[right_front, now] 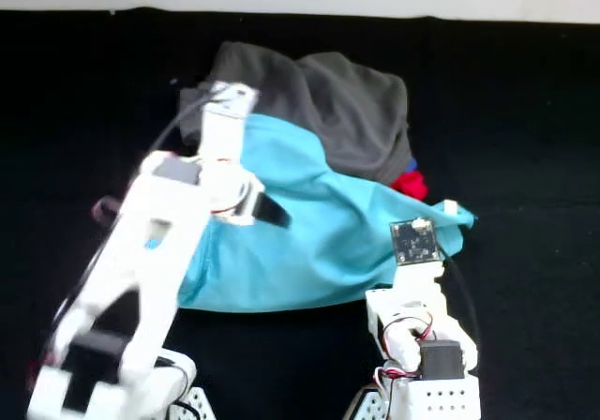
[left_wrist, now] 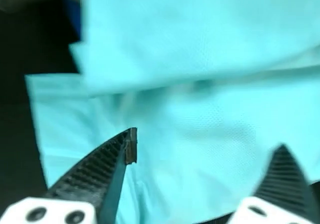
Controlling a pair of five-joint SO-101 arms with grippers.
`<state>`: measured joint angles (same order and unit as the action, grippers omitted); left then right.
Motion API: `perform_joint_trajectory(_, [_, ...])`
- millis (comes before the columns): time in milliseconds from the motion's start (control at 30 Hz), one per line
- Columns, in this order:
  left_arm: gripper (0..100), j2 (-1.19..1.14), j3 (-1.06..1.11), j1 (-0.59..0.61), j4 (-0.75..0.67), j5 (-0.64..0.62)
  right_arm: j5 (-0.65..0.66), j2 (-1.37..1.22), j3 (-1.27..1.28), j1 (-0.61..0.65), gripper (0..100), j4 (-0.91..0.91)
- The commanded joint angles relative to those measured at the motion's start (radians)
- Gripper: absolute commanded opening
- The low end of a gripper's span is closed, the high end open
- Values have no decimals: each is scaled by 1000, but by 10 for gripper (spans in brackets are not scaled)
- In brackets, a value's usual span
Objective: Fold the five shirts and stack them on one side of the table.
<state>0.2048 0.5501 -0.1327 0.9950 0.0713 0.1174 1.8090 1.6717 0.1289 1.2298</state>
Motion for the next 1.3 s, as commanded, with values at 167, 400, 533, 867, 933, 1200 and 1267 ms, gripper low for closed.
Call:
perform_joint_trajectory(167, [438, -446, -168, 64, 112, -2, -6, 4, 133, 5, 5, 5])
perform_joint_trajectory(400, [245, -648, -475, 288, 509, 57, -6, 4, 133, 5, 5, 5])
perform_joint_trajectory(533, [1, -776, -677, 420, 638, 252, -6, 4, 133, 5, 5, 5])
perform_joint_trajectory(867, [8, -851, -1201, 900, 746, 310, -6, 4, 133, 5, 5, 5])
perform_joint_trajectory(933, [8, -851, -1325, 987, 746, 310, -6, 4, 133, 5, 5, 5])
perform_joint_trajectory(1200, [9, -852, -1541, 1138, 766, 308, -6, 4, 133, 5, 5, 5])
perform_joint_trajectory(1267, [10, -852, -1506, 1129, 766, 305, -6, 4, 133, 5, 5, 5])
